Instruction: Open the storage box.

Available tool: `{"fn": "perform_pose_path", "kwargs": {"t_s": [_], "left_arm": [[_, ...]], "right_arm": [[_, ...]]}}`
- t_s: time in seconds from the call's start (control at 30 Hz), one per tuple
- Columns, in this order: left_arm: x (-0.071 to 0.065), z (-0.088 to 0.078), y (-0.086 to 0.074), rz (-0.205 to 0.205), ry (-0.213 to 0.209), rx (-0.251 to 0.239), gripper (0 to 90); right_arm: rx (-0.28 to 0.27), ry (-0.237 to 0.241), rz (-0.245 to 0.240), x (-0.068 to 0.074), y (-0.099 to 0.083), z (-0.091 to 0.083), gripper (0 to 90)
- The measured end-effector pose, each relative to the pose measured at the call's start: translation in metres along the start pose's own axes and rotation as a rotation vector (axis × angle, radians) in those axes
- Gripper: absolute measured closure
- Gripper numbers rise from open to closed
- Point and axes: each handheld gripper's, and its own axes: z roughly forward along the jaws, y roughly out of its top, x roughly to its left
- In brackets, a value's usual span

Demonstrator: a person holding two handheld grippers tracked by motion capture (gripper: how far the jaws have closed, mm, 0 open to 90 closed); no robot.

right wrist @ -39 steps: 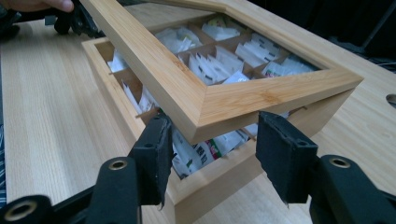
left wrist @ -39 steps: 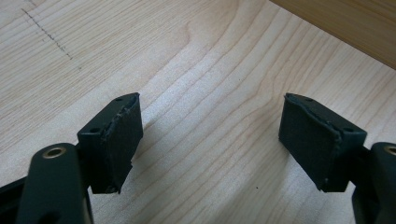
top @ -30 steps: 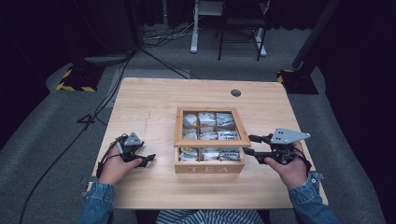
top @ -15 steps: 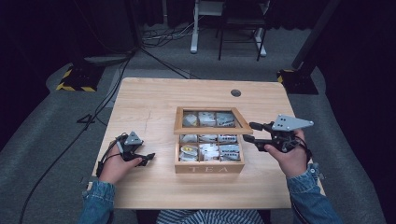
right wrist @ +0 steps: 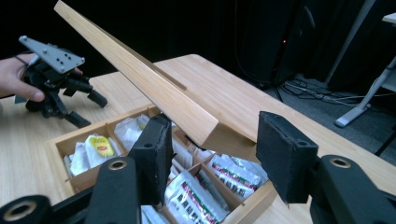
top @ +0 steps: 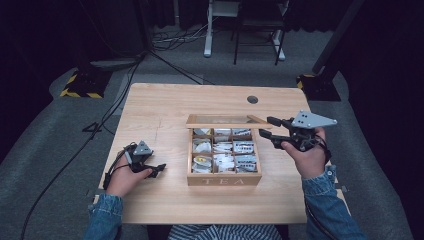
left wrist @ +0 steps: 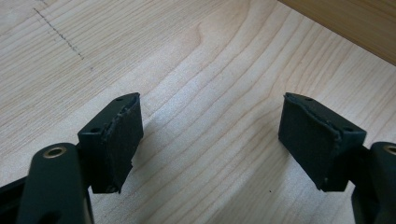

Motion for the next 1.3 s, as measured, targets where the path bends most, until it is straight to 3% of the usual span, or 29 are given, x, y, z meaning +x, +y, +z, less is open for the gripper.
{"fn": "perform_pose_path", "kwargs": {"t_s": [0.27,0.57,0.77,0.87,1.2,1.3], "left_arm": [[0.001,0.001,0.002,-0.002,0.007,-0.001,22.7],[0.001,0.002,0.002,-0.002,0.010,0.000,22.7],[0.001,0.002,0.003,-0.007,0.010,-0.001,22.7],[0.001,0.003,0.003,-0.012,0.012,-0.001,22.9],[0.002,0.005,0.007,-0.014,0.029,-0.005,27.2],[0.001,0.004,0.008,-0.022,0.017,-0.006,29.3]], "right_arm": [[-0.035,-0.013,0.001,-0.003,0.002,0.011,43.1],[-0.095,-0.086,-0.027,-0.003,0.009,0.019,45.8],[-0.106,-0.109,-0.047,-0.004,0.009,0.019,48.2],[-0.095,-0.143,-0.054,-0.005,0.008,0.017,51.9],[-0.091,-0.155,-0.051,-0.007,0.005,0.014,55.1],[-0.092,-0.155,-0.054,-0.007,0.006,0.014,56.1]]}}
